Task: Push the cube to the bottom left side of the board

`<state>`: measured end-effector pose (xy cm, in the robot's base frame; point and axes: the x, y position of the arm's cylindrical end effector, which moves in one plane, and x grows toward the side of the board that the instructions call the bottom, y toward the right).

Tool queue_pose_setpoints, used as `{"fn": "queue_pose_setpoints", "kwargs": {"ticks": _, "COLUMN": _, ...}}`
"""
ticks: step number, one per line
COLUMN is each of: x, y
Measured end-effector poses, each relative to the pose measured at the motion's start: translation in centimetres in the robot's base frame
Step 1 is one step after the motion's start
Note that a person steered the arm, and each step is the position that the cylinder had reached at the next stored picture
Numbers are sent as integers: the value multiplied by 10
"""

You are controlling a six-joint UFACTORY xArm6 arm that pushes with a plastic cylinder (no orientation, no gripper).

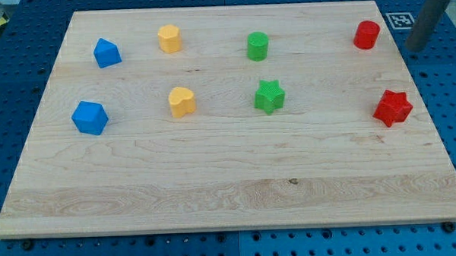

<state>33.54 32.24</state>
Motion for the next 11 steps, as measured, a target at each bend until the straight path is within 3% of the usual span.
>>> {"fn": "queue_pose_setpoints", "kwargs": {"ticks": 1, "x": 21, "y": -33}}
{"fn": "queue_pose_setpoints", "kwargs": {"ticks": 7, "x": 26, "y": -262}}
{"fn": "queue_pose_setpoints", "kwargs": {"ticks": 9, "x": 26, "y": -367}}
{"fn": "queue_pose_setpoints", "kwargs": {"ticks": 11, "x": 56, "y": -499}}
